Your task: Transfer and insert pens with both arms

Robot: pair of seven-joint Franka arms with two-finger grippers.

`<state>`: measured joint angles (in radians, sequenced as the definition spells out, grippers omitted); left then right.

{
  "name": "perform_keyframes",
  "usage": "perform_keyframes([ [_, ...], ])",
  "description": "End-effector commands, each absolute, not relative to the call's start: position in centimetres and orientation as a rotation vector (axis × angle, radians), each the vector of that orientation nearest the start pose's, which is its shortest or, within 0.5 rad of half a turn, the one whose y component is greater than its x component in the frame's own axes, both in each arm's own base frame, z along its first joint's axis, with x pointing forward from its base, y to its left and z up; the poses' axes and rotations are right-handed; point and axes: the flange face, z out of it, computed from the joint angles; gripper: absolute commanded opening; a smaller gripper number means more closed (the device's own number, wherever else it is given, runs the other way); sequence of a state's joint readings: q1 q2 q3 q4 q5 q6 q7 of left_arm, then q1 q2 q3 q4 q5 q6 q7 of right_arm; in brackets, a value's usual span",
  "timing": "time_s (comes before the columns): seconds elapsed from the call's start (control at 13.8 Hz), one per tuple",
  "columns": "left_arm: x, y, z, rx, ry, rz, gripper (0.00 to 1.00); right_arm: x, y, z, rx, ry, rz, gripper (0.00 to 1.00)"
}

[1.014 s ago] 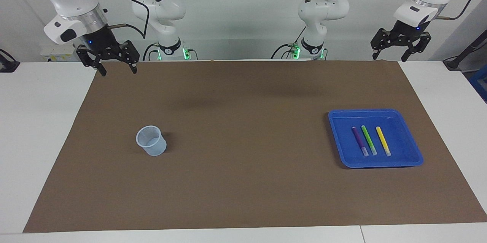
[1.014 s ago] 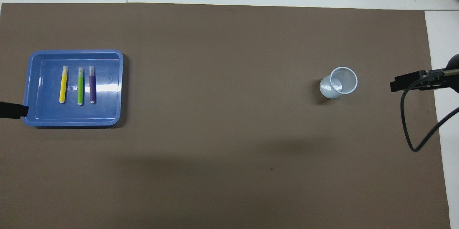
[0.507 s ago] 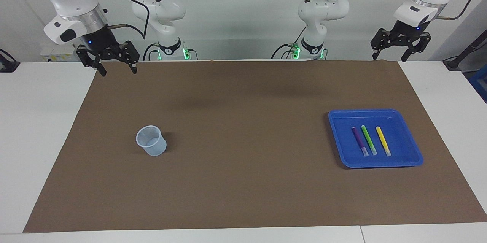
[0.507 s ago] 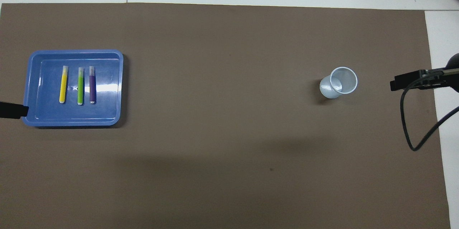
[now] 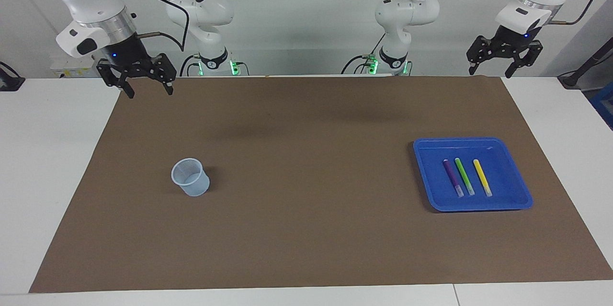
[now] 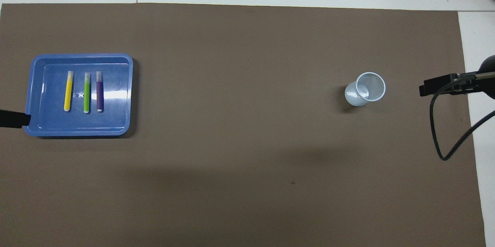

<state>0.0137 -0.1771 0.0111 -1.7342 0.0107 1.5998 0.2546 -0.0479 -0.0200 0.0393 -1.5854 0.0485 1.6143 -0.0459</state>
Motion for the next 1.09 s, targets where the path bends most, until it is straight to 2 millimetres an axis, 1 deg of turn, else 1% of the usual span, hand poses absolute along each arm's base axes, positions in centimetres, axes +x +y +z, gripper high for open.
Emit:
perform_keyframes([
  [0.0,49.5,1.5,64.5,-3.088,0.372,-0.053,1.0,55.3,-0.9,63.1,-3.086,-0.013,-0.071,1.0],
  [0.29,49.5,1.5,64.5,-3.088,0.372,-0.053,1.0,55.1,-0.9,63.2,-3.086,-0.016,-0.06,1.0],
  [0.65,49.5,1.5,64.5,-3.088,0.372,-0.053,1.0,54.8,-1.6,63.4,-3.087,-0.039,-0.023,1.0],
  [1.01,49.5,1.5,64.5,-3.088,0.372,-0.053,1.0,54.5,-1.5,64.7,-3.103,-0.043,-0.02,1.0],
])
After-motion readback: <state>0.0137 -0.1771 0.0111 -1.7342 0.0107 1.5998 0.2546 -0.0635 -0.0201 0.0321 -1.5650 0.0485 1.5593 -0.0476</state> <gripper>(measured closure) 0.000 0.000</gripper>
